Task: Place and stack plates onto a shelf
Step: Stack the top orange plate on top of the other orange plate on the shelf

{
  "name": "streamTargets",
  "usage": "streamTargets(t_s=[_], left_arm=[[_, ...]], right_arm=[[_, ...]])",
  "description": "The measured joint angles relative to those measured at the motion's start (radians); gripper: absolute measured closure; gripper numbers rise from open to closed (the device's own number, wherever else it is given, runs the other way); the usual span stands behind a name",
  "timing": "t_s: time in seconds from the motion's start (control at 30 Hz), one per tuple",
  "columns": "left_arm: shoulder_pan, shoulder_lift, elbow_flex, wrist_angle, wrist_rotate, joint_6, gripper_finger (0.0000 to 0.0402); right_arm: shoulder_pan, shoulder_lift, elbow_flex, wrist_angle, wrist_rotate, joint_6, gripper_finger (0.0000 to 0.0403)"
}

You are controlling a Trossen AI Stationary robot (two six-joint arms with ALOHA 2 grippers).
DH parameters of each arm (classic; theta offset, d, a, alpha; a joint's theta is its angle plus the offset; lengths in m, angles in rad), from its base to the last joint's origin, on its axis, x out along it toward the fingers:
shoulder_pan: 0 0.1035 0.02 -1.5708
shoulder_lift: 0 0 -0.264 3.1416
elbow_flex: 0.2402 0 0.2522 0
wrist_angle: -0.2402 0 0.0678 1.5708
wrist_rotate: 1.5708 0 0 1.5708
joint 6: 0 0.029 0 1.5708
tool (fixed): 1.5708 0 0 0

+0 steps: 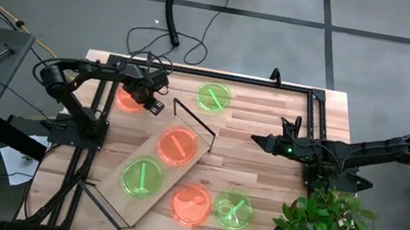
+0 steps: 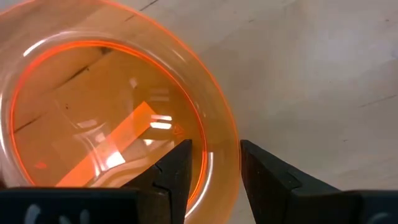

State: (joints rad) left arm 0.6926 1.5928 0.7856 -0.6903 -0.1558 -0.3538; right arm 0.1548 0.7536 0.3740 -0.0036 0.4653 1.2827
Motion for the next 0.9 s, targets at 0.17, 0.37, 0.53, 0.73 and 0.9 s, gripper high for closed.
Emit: streamTargets(t_s=[0.17, 0.37, 0.53, 0.73, 0.9], left_arm=[[0.000, 0.017, 0.001, 0.007, -0.005, 0.000, 0.0278], [-0.001, 0.018, 0.000, 0.012, -0.011, 0.023, 0.0321], [0.001, 0.007, -0.002, 0.014, -0.055, 0.025, 0.0393], [0.002, -0.054, 0.022, -0.073, -0.040, 0.044, 0.0400], [-0.001, -0.161, 0.068, -0.145, 0.006, 0.050, 0.0401]], right_arm=[[0.000, 0.000, 0.000, 0.000, 0.007, 0.000, 0.0162], [0.000, 0.000, 0.000, 0.000, 0.007, 0.000, 0.0162], [0.000, 0.000, 0.000, 0.000, 0.007, 0.000, 0.0162], [0.000, 0.000, 0.000, -0.001, 0.008, -0.005, 0.0162], [0.000, 0.000, 0.000, -0.015, 0.008, -0.007, 0.0162]])
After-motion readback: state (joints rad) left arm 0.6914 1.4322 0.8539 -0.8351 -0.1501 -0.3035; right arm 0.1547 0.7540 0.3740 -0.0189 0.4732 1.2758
